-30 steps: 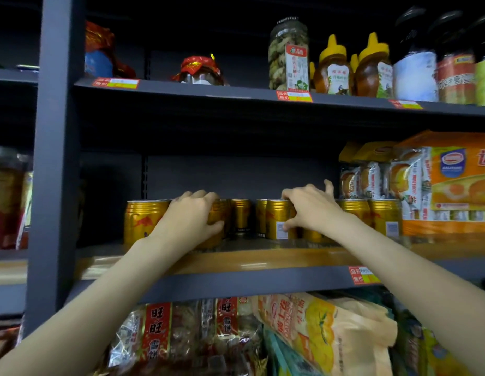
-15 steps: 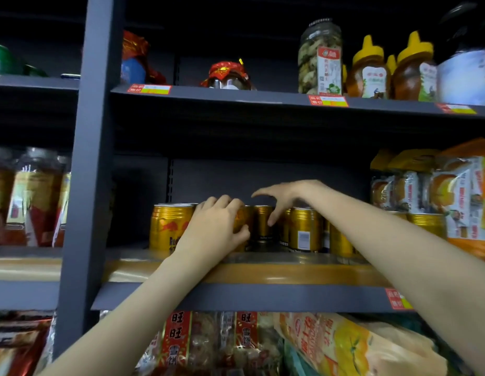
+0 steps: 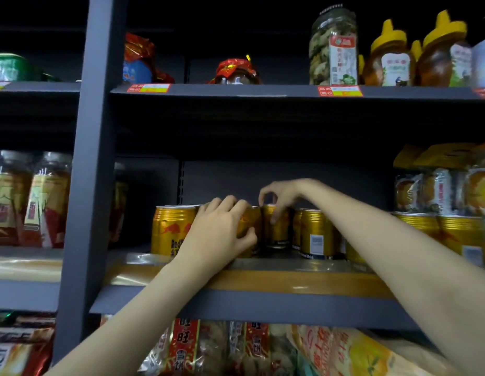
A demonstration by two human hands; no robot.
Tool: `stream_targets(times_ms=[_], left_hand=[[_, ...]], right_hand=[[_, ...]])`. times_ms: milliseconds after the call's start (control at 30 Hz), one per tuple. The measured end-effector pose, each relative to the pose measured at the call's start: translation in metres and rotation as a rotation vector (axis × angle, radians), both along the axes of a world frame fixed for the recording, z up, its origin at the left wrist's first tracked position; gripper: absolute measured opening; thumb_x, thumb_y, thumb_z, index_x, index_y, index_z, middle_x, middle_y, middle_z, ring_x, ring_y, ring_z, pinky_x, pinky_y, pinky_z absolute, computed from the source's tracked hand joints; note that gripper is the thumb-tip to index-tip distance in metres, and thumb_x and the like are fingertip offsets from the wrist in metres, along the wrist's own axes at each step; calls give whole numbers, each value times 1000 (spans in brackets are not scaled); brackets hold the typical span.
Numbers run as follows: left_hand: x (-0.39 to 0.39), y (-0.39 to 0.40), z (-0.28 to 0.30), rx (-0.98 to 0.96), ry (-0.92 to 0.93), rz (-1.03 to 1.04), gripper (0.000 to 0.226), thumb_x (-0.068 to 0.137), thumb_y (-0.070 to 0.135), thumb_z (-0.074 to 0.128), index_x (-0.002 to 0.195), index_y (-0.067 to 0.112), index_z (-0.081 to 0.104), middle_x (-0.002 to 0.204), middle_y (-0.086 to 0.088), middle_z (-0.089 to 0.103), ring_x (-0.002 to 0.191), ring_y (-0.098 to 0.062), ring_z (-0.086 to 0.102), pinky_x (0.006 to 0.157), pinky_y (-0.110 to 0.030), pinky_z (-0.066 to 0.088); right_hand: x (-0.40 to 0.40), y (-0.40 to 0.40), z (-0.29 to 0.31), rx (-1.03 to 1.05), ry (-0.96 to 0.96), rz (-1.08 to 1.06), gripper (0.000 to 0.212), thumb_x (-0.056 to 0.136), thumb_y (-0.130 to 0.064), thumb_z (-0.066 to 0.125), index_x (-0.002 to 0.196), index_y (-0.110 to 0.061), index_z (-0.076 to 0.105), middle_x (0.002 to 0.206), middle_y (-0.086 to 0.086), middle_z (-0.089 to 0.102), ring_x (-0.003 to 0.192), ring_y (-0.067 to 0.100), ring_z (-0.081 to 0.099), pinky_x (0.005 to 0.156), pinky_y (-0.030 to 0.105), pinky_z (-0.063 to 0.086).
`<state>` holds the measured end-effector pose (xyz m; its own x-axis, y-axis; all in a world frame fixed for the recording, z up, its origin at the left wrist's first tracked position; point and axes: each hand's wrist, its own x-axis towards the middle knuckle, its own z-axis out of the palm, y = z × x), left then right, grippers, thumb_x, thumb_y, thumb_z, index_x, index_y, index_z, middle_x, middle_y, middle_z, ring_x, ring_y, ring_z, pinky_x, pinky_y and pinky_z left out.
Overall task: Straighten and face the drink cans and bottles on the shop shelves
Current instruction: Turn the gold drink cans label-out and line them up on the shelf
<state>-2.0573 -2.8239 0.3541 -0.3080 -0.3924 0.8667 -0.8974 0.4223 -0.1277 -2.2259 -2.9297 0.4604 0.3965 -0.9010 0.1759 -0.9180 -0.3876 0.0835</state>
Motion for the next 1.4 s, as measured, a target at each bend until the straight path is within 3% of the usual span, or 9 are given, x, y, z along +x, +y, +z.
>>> stream_targets(times_ms=[233, 367, 500, 633, 800, 900, 1033, 1167, 1400], left_hand=[[0, 4, 3, 13, -4, -4, 41, 94, 36, 43, 130, 17, 45, 122, -1, 50, 114, -20, 45, 97, -30, 33], [1, 10, 5, -57, 106, -137, 44, 93, 26, 49, 135, 13, 43, 129, -5, 49, 119, -22, 48, 102, -35, 34], [-3, 31, 5, -188, 228, -255, 45, 92, 37, 37, 128, 13, 48, 122, -2, 54, 113, -18, 51, 94, -27, 33], [-37, 70, 5, 308, 462, -716, 50, 91, 47, 40, 134, 21, 41, 119, 14, 52, 103, 9, 49, 85, -2, 36], [-53, 82, 1, 867, 723, -1164, 52, 72, 45, 59, 115, 17, 51, 111, -10, 64, 95, -16, 68, 84, -31, 56], [-51, 82, -5, 687, 819, -1214, 48, 66, 34, 69, 108, 19, 51, 108, -5, 60, 92, -12, 68, 77, -29, 57], [-39, 78, 1, 229, 589, -1042, 59, 69, 14, 78, 115, 33, 45, 119, 7, 45, 107, -1, 54, 74, -18, 54], [-33, 81, 7, 184, 381, -1006, 67, 70, 10, 78, 121, 35, 42, 124, 15, 39, 117, 0, 44, 80, -16, 53], [-34, 86, 11, 230, 485, -1015, 72, 70, 13, 79, 127, 31, 38, 122, 23, 47, 115, 3, 51, 89, -17, 49]], right_hand=[[-47, 83, -6, -361, -500, 267, 47, 75, -25, 78, 112, -34, 50, 122, 3, 46, 110, 19, 47, 80, 28, 46], [-75, 140, -25, -271, -879, 383, 44, 67, -26, 79, 103, -37, 56, 112, -2, 52, 104, 12, 52, 81, 28, 49], [-85, 184, -32, -149, -1023, 403, 49, 55, -31, 76, 102, -37, 61, 115, 2, 56, 108, 20, 56, 85, 37, 53], [-83, 210, -34, -111, -1018, 444, 48, 60, -27, 75, 105, -39, 60, 119, 0, 55, 107, 21, 58, 82, 33, 53], [-78, 223, -41, -110, -1061, 562, 62, 52, -47, 87, 109, -42, 62, 125, 0, 55, 107, 17, 62, 78, 30, 56], [-79, 223, -48, -57, -1099, 563, 68, 58, -33, 88, 118, -40, 57, 129, -4, 54, 108, 17, 63, 80, 31, 55], [-72, 223, -63, 119, -1287, 425, 60, 68, -11, 70, 123, -26, 52, 124, 10, 58, 104, 25, 66, 80, 33, 58], [-62, 222, -71, 336, -1648, 368, 52, 77, -34, 62, 125, -18, 51, 125, 19, 57, 95, 37, 68, 73, 33, 60], [-53, 214, -72, 435, -1870, 403, 50, 83, -33, 59, 130, -17, 50, 124, 19, 59, 96, 34, 68, 71, 37, 59]])
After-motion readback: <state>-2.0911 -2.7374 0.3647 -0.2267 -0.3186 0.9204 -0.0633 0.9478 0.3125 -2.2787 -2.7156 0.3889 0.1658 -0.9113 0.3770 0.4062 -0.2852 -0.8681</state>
